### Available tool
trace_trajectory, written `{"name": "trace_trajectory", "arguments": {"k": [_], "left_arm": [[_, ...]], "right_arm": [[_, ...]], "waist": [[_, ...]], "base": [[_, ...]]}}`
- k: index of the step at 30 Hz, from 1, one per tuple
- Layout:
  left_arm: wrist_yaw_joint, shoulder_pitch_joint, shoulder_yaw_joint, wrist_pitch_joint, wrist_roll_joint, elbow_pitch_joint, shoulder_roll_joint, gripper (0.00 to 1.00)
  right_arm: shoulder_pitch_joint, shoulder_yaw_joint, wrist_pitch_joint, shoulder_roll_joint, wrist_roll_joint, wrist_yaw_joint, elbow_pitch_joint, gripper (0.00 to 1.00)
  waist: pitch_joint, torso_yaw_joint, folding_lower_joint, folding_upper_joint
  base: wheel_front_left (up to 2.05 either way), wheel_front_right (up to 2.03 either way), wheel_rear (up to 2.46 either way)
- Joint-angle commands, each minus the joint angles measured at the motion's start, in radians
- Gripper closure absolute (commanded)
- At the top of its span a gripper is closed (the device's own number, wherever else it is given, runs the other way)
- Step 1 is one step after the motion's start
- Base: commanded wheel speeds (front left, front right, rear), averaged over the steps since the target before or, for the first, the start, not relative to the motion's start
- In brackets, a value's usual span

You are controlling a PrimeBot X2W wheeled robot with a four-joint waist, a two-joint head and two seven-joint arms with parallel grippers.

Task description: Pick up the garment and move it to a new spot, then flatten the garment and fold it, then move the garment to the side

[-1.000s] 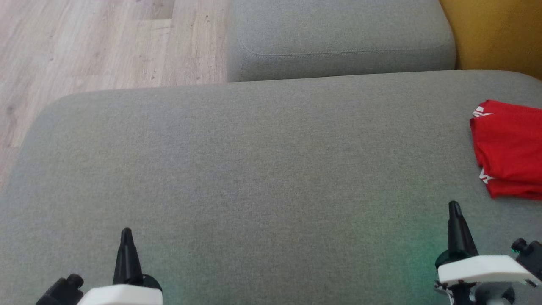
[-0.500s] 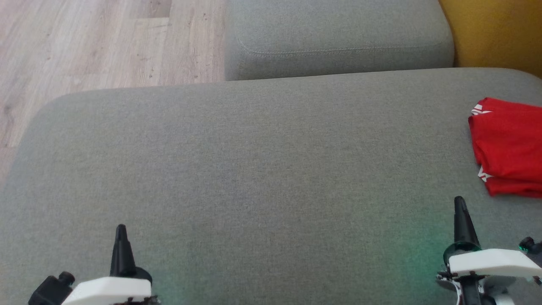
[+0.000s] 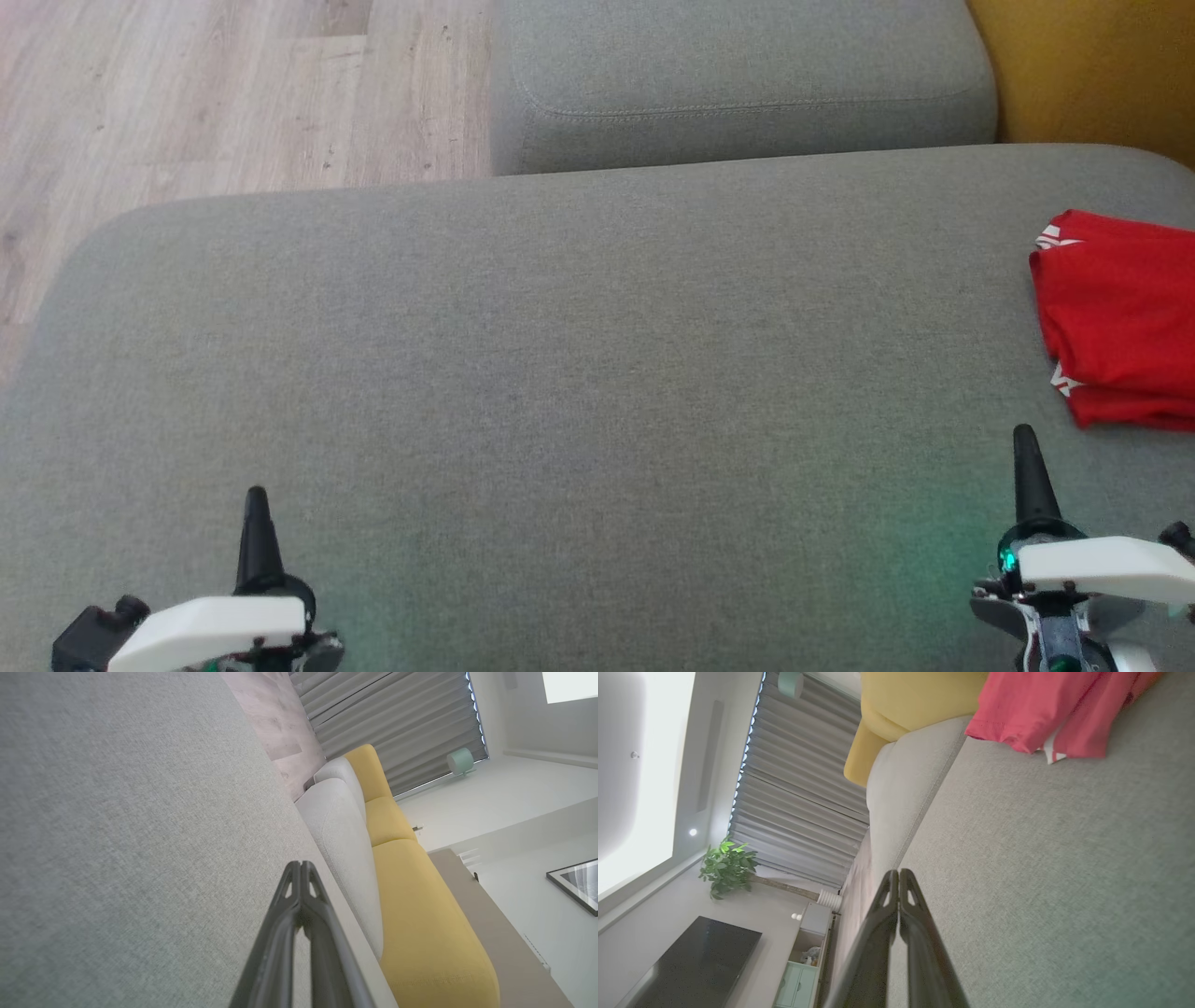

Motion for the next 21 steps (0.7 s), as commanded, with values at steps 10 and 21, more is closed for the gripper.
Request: {"name": "trace_trajectory", "arguments": {"k": [10, 21], "left_arm": [[-0.021, -0.083, 0.056, 0.036, -0.14, -0.007, 0.015, 1.0], [-0.034, -0.108, 0.078, 0.066, -0.253, 0.009, 0.014, 1.0]], "right_arm": [[-0.076, -0.004, 0.034, -0.018, 0.153, -0.001, -0.026, 1.0], [-0.095, -0.018, 0.064, -0.018, 0.276, -0.001, -0.021, 1.0]], "waist": [[0.004, -0.005, -0.0001, -0.0001], [0.008, -0.009, -0.0001, -0.0001]], "base": [[0.0, 0.0, 0.0], [0.0, 0.0, 0.0]]}}
